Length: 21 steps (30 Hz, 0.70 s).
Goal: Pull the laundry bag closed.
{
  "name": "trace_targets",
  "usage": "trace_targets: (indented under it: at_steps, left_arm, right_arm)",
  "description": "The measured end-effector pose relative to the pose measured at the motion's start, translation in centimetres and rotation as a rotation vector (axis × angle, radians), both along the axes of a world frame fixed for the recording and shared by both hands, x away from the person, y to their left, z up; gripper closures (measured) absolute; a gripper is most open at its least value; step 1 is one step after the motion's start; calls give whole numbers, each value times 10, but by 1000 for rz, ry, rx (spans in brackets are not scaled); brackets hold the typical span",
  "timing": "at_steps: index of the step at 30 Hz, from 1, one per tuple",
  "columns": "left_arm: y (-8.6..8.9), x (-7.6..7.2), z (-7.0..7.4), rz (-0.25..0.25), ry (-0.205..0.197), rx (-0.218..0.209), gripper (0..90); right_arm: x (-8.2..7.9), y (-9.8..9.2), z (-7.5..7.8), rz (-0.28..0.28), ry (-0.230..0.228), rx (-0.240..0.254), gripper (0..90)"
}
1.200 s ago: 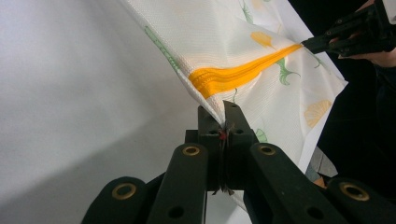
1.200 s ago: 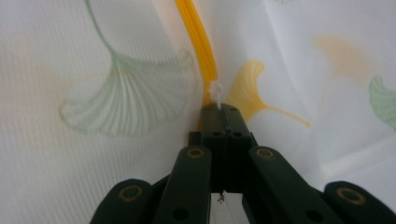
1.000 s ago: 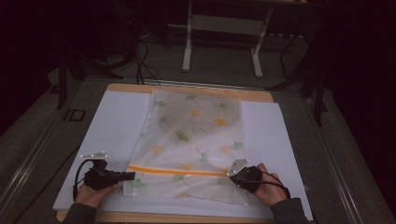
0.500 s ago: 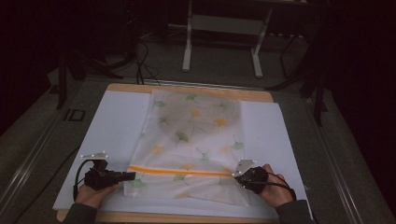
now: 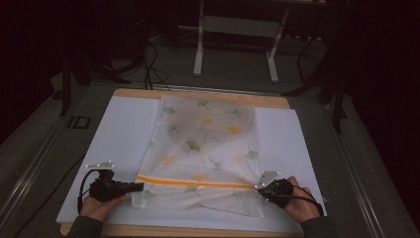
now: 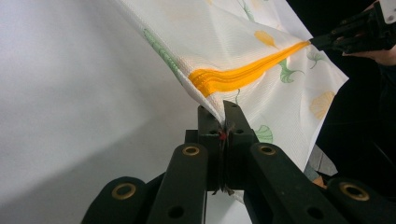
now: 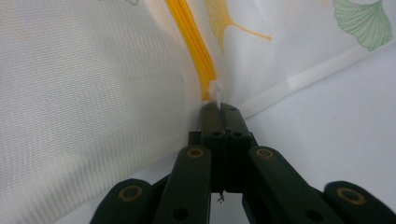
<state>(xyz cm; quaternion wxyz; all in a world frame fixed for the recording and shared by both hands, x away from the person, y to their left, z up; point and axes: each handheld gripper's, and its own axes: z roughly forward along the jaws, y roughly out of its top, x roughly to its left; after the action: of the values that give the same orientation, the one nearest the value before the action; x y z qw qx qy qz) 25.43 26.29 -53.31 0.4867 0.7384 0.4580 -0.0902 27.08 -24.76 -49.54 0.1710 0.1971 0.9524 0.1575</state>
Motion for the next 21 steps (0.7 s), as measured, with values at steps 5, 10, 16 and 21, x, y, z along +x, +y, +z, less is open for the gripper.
trace_targets:
  at_steps: [5, 10, 16, 21]
  left_arm:
    - [-3, 0, 0, -12, 4, 0, 886]
    - [-5, -2, 2, -38, -14, -1, 886]
    - [-7, -4, 1, -60, -12, 7, 883]
    - [3, -8, 1, -35, -16, 9, 844]
  right_arm:
    - [0, -2, 2, -10, -2, 1, 900]
    - [0, -6, 4, -16, -1, 5, 900]
    - [-2, -9, 1, -21, 10, 9, 900]
    - [-4, -15, 0, -18, 17, 23, 900]
